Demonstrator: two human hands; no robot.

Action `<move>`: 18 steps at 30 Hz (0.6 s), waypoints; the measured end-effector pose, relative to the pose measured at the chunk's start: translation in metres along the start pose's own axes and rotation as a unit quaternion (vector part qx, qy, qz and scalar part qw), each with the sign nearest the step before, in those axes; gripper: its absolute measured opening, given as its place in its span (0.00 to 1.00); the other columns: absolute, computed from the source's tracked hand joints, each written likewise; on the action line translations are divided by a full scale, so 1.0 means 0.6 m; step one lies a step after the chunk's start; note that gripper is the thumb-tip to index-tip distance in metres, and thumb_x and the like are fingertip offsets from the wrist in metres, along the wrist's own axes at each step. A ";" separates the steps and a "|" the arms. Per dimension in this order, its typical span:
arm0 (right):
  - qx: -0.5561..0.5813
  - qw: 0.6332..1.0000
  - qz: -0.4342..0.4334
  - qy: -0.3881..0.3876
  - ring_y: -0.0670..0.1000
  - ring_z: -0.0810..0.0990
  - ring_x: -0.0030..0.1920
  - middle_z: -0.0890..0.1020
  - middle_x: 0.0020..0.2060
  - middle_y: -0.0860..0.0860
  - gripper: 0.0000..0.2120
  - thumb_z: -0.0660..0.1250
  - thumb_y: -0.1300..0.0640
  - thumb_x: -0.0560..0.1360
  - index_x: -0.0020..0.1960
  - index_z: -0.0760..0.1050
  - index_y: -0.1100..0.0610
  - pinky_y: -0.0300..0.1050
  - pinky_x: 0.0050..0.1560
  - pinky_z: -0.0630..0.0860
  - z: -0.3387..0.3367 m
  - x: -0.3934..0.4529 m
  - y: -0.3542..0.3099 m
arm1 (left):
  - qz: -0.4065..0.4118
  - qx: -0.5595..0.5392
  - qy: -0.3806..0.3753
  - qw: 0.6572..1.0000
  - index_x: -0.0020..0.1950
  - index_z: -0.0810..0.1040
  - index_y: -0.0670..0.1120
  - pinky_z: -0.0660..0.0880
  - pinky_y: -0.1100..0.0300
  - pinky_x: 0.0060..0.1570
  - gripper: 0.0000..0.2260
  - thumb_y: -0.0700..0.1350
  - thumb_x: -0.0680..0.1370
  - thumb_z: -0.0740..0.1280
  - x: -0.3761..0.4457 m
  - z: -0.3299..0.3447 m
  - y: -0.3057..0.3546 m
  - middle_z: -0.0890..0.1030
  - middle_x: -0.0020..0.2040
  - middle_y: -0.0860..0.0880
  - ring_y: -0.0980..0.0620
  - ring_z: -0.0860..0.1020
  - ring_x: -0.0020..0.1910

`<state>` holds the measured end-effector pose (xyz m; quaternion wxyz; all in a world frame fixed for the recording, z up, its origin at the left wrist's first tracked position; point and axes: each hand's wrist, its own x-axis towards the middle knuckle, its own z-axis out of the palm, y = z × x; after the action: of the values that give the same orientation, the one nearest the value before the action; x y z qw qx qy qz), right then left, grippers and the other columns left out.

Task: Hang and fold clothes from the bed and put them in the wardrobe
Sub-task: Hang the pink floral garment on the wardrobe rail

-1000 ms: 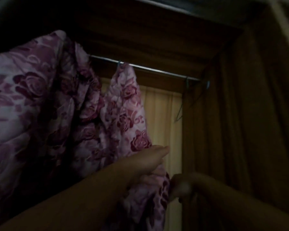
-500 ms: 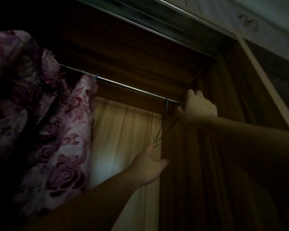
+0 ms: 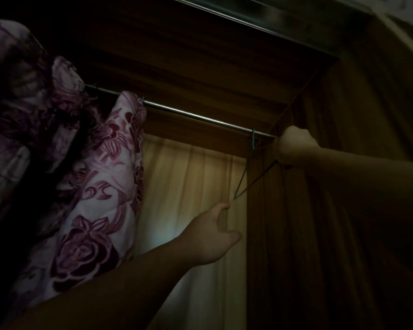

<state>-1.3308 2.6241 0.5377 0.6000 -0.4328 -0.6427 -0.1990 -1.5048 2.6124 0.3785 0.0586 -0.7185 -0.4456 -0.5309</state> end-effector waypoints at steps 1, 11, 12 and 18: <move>0.004 1.000 0.005 -0.004 0.49 0.74 0.34 0.72 0.36 0.53 0.08 0.60 0.59 0.80 0.56 0.72 0.61 0.40 0.29 0.69 0.001 0.001 -0.001 | -0.001 -0.001 -0.001 1.000 0.76 0.58 0.56 0.67 0.80 0.30 0.29 0.51 0.77 0.66 -0.001 -0.001 -0.001 0.74 0.54 0.56 0.66 0.72 0.38; 0.009 0.999 -0.015 0.044 0.51 0.77 0.38 0.73 0.37 0.51 0.11 0.57 0.55 0.82 0.58 0.72 0.59 0.46 0.37 0.75 0.032 -0.011 -0.003 | 0.010 0.034 0.013 0.999 0.75 0.59 0.56 0.67 0.78 0.35 0.28 0.52 0.77 0.66 -0.006 -0.014 -0.017 0.72 0.61 0.53 0.64 0.73 0.40; 0.015 0.998 -0.016 0.052 0.51 0.76 0.37 0.73 0.37 0.51 0.12 0.56 0.54 0.82 0.58 0.72 0.59 0.45 0.36 0.74 0.035 -0.015 -0.003 | 0.011 0.035 0.015 0.999 0.75 0.60 0.56 0.68 0.77 0.35 0.28 0.52 0.77 0.66 -0.010 -0.016 -0.016 0.71 0.59 0.53 0.65 0.73 0.39; 0.099 0.992 -0.007 0.079 0.50 0.77 0.38 0.74 0.38 0.49 0.13 0.53 0.50 0.82 0.56 0.72 0.56 0.46 0.37 0.74 0.059 -0.095 0.013 | 0.002 0.024 0.029 0.999 0.75 0.60 0.55 0.68 0.68 0.44 0.28 0.51 0.77 0.66 -0.032 -0.023 -0.010 0.69 0.68 0.50 0.58 0.74 0.51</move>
<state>-1.3513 2.6379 0.4746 0.6874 -0.3493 -0.6130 -0.1723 -1.5196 2.5973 0.3661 0.0897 -0.7024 -0.4546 -0.5402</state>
